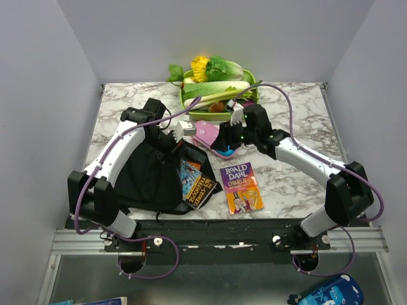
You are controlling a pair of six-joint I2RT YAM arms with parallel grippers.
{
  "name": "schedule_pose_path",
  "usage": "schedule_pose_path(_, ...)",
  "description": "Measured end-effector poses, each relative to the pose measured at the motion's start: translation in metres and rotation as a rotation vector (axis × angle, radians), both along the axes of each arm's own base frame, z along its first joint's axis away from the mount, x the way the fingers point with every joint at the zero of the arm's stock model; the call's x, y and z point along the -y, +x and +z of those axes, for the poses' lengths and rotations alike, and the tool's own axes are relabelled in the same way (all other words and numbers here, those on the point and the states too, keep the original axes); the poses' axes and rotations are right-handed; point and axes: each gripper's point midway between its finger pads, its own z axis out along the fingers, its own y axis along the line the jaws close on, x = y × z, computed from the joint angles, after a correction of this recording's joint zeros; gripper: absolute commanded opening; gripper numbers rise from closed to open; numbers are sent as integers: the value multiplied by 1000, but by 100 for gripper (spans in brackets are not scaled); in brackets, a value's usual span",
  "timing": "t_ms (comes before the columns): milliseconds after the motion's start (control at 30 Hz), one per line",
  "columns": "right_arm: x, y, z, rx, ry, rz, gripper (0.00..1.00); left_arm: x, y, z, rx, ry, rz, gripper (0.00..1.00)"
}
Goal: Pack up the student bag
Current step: Place the book in the student bag.
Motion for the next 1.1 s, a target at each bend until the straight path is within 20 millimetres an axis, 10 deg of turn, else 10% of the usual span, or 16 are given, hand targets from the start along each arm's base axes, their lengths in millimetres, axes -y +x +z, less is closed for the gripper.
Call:
schedule_pose_path(67,12,-14,-17,-14,-49,3,4,1,2,0,0,0,0,0)
schedule_pose_path(433,54,-95,-95,-169,-175,-9,0,7,20,22,59,-19,0,0)
schedule_pose_path(1100,-11,-112,-111,-212,-138,124,1,5,18,26,50,-10,-22,0)
